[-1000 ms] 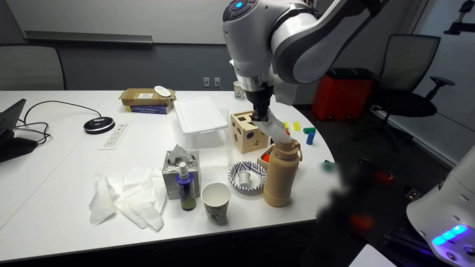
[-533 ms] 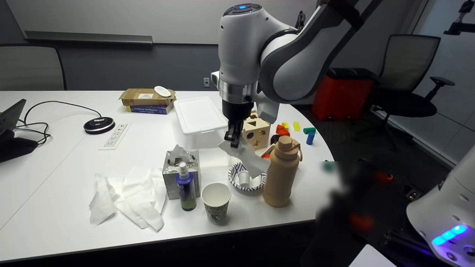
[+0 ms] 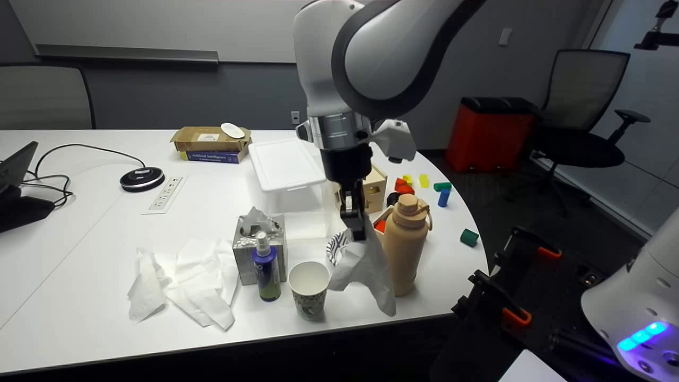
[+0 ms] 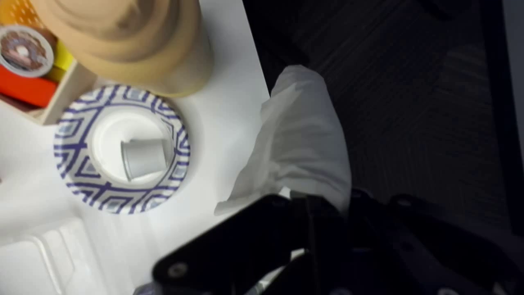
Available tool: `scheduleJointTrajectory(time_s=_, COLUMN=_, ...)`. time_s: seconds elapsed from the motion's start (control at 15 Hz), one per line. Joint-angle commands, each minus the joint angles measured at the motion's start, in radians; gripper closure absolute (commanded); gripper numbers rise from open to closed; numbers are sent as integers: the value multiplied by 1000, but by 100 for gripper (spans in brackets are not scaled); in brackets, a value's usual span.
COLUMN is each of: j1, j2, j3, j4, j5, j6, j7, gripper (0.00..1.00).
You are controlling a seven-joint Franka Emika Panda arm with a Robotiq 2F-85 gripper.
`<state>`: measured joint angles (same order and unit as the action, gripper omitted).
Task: Move the beige bottle to the left then use the white napkin to wipe the top of the bottle.
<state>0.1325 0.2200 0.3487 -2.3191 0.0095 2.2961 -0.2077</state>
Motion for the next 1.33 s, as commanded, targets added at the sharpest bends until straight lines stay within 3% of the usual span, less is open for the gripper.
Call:
scheduleJointTrajectory(time_s=0.0, j1=36, j2=-109, j3=-65, j4=17, j5=-59, j6=-253, j7=60, gripper=100)
scheduleJointTrajectory(time_s=0.27, j1=41, j2=-142, j3=-103, j4=63, j5=-118, j6=-506, j7=97, gripper=100)
scheduleJointTrajectory(time_s=0.73, j1=48, j2=-132, j3=-127, j4=105, j5=-240, j6=-697, j7=207, gripper=100)
scheduleJointTrajectory(time_s=1.07, j1=90, j2=-152, j3=-105, j4=96, j5=-453, j6=-594, j7=354, gripper=100)
scheduleJointTrajectory(time_s=1.27, j1=113, j2=-177, j3=-99, j4=84, j5=-513, j6=-479, j7=423, gripper=100)
